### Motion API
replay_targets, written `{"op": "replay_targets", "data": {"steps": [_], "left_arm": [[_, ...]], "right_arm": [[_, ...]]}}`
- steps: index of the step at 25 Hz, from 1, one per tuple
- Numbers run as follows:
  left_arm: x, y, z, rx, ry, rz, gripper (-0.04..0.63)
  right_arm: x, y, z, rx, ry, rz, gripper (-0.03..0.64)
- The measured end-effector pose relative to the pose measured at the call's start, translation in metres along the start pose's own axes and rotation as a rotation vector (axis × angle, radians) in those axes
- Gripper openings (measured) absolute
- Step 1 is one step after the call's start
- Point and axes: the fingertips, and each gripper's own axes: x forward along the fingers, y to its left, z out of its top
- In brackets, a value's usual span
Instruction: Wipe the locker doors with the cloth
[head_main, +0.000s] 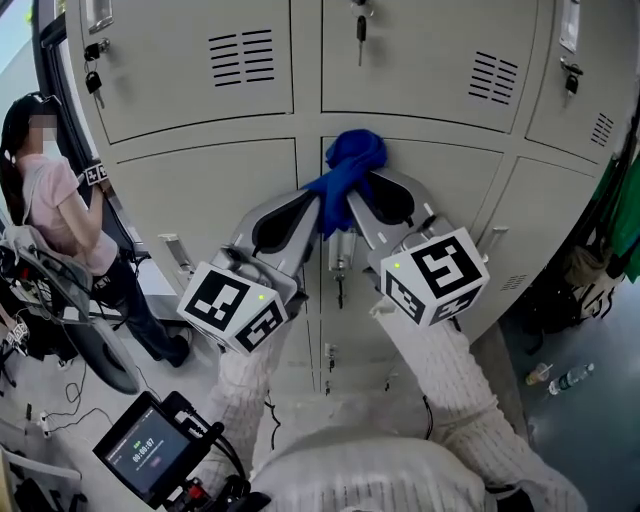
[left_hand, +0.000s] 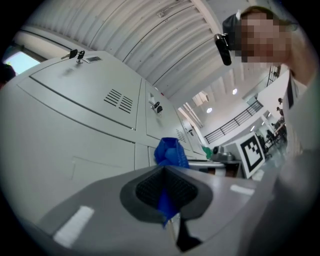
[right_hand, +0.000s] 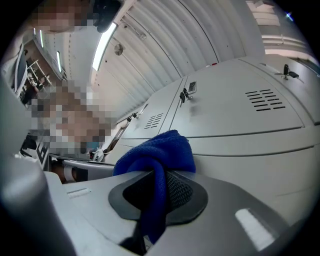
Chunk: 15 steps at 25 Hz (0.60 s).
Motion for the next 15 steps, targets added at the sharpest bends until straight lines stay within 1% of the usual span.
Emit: {"op": "replay_targets", "data": {"steps": [3,6,8,13,15], "left_arm": [[-0.004,-0.002,-0.01,-0.016,0.015,0.005,0.006],[-0.007,-0.006,-0.021,0.001,0.037,0.02,0.006],[-0.01,-0.008,-0.03,-0.001,0.053,0.029,0.006],[-0.018,-0.017,-0.067,-0.063,0.103,0.04,0.006],[-0.022,-0.023,-0.084,-0.094,0.131,0.046,0.006]], "right_arm": [[-0.005,0.005,-0.014,0.013,0.022,0.003,0.051],[-0.01,0.009,-0.029,0.029,0.046,0.01,0.051],[-0.015,0.012,-0.041,0.035,0.066,0.015,0.051],[-0.027,0.018,-0.072,0.071,0.112,0.022,0.051],[-0.034,0.021,-0.084,0.099,0.114,0.019,0.051]]}}
